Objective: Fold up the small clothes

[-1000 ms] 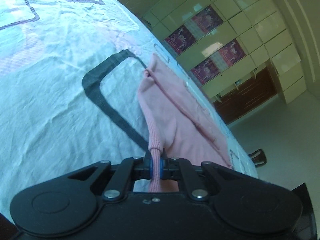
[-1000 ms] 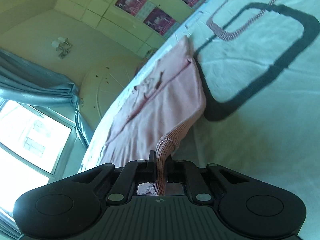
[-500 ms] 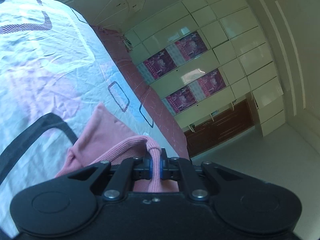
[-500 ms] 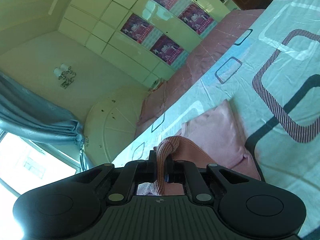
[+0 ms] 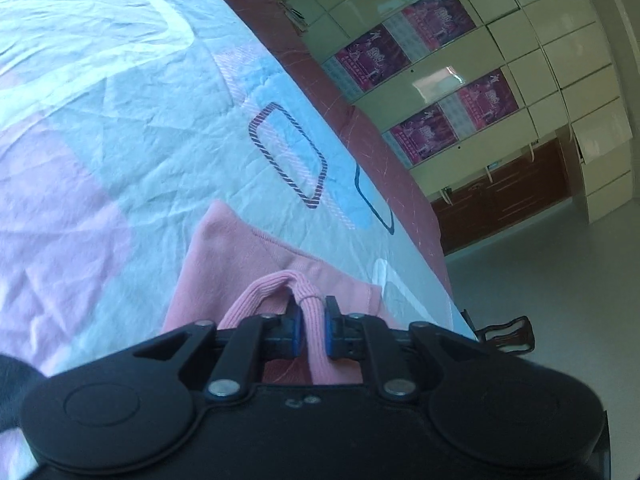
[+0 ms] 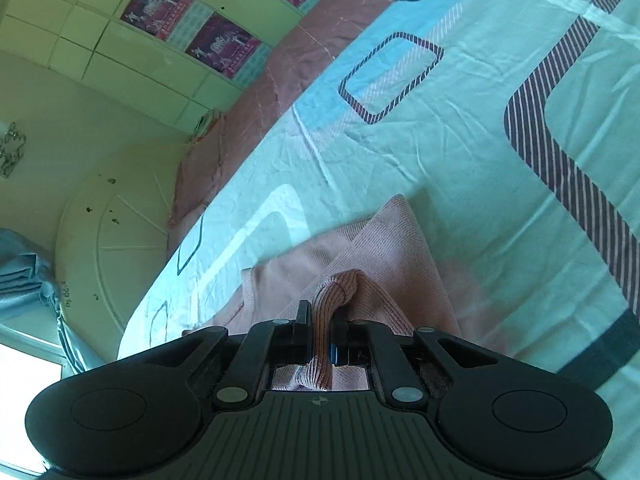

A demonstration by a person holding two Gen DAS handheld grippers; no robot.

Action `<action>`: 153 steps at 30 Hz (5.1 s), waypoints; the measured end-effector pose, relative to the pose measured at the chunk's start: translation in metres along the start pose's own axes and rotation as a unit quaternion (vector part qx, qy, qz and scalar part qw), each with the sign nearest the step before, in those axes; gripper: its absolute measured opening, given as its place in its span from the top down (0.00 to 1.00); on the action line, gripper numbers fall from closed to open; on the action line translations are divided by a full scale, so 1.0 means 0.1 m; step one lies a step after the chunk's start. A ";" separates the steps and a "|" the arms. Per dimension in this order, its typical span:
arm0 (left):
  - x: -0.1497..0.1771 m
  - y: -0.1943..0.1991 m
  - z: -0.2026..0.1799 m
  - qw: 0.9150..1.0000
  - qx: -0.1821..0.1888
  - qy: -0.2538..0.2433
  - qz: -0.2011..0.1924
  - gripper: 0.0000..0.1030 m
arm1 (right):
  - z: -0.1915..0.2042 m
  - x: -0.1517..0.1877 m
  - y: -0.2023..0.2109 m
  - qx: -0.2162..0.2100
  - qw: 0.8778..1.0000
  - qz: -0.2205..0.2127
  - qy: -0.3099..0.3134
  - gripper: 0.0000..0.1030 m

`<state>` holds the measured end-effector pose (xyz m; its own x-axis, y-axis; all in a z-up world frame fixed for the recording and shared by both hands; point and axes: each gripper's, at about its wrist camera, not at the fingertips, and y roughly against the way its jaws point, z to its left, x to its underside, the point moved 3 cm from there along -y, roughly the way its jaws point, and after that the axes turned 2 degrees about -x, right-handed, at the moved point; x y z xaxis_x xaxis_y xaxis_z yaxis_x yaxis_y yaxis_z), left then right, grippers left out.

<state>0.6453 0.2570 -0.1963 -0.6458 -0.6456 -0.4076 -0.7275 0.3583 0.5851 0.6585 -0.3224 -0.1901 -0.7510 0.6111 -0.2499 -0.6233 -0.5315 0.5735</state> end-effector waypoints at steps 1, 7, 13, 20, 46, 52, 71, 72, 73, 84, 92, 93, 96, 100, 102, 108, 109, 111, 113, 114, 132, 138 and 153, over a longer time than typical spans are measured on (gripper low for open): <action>-0.03 0.02 -0.02 1.000 0.006 -0.009 -0.009 0.73 | -0.01 -0.03 -0.05 -0.004 1.000 -0.001 0.005 0.93; -0.10 0.07 -0.17 0.991 -0.030 -0.121 -0.041 0.47 | 0.13 -0.11 0.08 0.006 0.995 -0.069 0.069 0.34; 0.02 -0.07 -0.44 0.948 -0.082 -0.307 0.005 0.59 | 0.35 -0.01 -0.09 0.071 0.968 -0.032 0.240 0.48; 0.21 -0.30 -0.51 0.911 -0.123 -0.393 0.021 0.94 | 0.43 0.31 -0.53 0.141 0.909 0.025 0.391 0.91; 0.89 -0.16 -1.24 0.892 -0.056 -0.449 -0.007 0.57 | 1.18 1.27 -0.68 0.073 0.875 -0.017 0.479 0.69; 1.27 -0.63 -1.34 0.869 -0.055 -0.488 0.061 0.60 | 1.35 1.69 -1.24 0.077 0.854 0.046 0.512 0.71; 0.55 -0.07 -0.52 0.905 -0.145 -0.400 -0.024 0.55 | 0.49 0.71 -0.50 0.174 0.910 -0.025 0.375 0.71; 0.57 -0.01 -0.59 0.904 -0.150 -0.398 -0.034 0.54 | 0.56 0.76 -0.45 0.178 0.907 -0.037 0.380 0.71; 0.61 0.06 -0.67 0.905 -0.139 -0.399 -0.047 0.53 | 0.68 0.85 -0.38 0.159 0.905 -0.047 0.391 0.71; 1.84 -0.27 -1.26 0.877 -0.094 -0.472 -0.001 0.44 | 1.13 2.15 -0.72 0.105 0.851 0.021 0.514 0.71; 1.73 -0.10 -1.15 0.879 -0.113 -0.463 0.003 0.43 | 1.14 2.07 -0.60 0.120 0.850 0.025 0.512 0.71; 1.70 -0.05 -1.13 0.879 -0.117 -0.462 0.002 0.43 | 1.10 1.99 -0.53 0.126 0.856 0.008 0.501 0.71; 1.62 0.05 -1.03 0.879 -0.125 -0.459 -0.001 0.41 | 0.93 1.77 -0.37 0.149 0.869 -0.004 0.472 0.71; 1.49 0.13 -0.90 0.880 -0.143 -0.452 -0.006 0.40 | 0.67 1.53 -0.23 0.179 0.870 0.005 0.460 0.71; 1.41 0.18 -0.81 0.883 -0.153 -0.444 -0.011 0.36 | 0.52 1.41 -0.15 0.194 0.870 0.002 0.453 0.71; 1.19 0.35 -0.50 0.897 -0.172 -0.406 -0.023 0.33 | 0.18 1.21 0.18 0.221 0.889 -0.028 0.400 0.71; 1.20 0.39 -0.51 0.898 -0.174 -0.403 -0.023 0.33 | 0.23 1.25 0.25 0.222 0.889 -0.044 0.398 0.71; 1.27 0.51 -0.64 0.892 -0.177 -0.414 -0.046 0.37 | 0.39 1.39 0.46 0.189 0.895 -0.089 0.394 0.71; 1.39 0.60 -0.78 0.899 -0.154 -0.406 -0.058 0.37 | 0.57 1.62 0.52 0.148 0.901 -0.088 0.397 0.71; 1.49 0.60 -0.86 0.902 -0.136 -0.406 -0.055 0.37 | 0.68 1.77 0.48 0.133 0.898 -0.079 0.411 0.71; 2.07 0.60 -0.83 0.893 -0.158 -0.420 -0.009 0.34 | 0.68 2.46 0.12 0.180 0.869 0.001 0.462 0.69; 1.82 0.84 -0.47 0.898 -0.195 -0.393 -0.025 0.33 | 0.12 1.93 0.57 0.234 0.890 -0.024 0.389 0.69; 1.68 0.97 -0.29 0.903 -0.209 -0.374 -0.042 0.39 | -0.08 1.78 0.68 0.237 0.899 -0.041 0.365 0.71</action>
<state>0.4734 0.1636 -0.1876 -0.6817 0.0327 -0.7309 -0.7314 -0.0579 0.6795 0.4810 -0.2544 -0.2016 -0.7576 -0.0035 -0.6527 -0.6499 -0.0877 0.7549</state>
